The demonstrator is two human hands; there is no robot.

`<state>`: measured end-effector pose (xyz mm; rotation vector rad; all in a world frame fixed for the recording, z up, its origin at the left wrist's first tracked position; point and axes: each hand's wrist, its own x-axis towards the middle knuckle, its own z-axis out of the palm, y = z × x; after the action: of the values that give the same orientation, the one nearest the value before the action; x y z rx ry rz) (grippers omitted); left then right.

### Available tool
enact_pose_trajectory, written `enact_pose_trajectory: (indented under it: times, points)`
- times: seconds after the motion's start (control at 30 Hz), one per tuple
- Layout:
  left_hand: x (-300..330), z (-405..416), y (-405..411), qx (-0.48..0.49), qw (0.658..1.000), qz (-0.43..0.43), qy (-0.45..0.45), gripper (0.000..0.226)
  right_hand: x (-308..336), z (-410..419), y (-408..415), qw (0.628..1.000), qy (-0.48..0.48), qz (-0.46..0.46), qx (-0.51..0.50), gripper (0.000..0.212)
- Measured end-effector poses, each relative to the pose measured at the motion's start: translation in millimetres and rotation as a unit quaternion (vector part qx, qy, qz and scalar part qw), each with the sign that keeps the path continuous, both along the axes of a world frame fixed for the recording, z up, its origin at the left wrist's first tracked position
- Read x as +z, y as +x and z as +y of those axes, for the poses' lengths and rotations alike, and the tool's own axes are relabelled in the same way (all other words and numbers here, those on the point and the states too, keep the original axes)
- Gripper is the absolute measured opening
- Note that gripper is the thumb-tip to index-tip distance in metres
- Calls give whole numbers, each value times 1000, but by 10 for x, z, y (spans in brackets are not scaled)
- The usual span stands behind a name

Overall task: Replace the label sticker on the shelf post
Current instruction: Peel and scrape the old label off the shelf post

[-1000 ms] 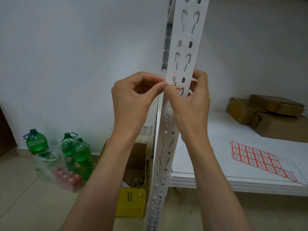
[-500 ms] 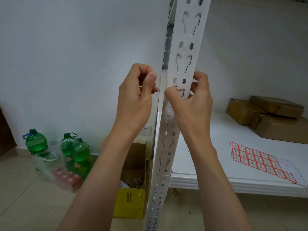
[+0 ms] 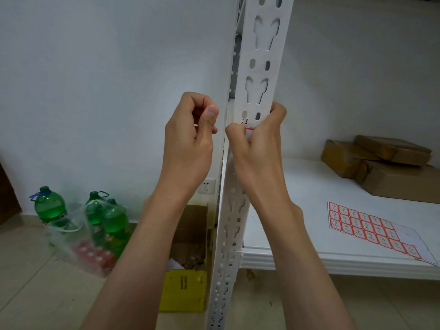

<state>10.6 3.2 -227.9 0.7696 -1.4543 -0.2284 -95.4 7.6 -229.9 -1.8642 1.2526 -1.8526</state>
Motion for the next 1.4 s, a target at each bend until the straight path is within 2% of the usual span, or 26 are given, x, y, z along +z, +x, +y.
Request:
enact_pose_trajectory:
  times: [0.23,0.43,0.67,1.23,1.4]
  points:
    - [-8,-21,4,3,1000,9,9,9,-21,29,-63,999,2,-22,49,45]
    - [-6,-9,1,4,1000,19,11,9,-76,29,-53,1000,-19,-11,-7,53]
    - [1,15,-7,4,1000,22,11,8,-103,5,-48,995,-64,1,-75,43]
    - [-5,51,-103,-6,1000,16,-17,6,-113,12,-9,994,-66,26,-79,35]
    - [0,37,-68,7,999,25,-19,5,-88,23,-19,997,-53,-6,-60,21]
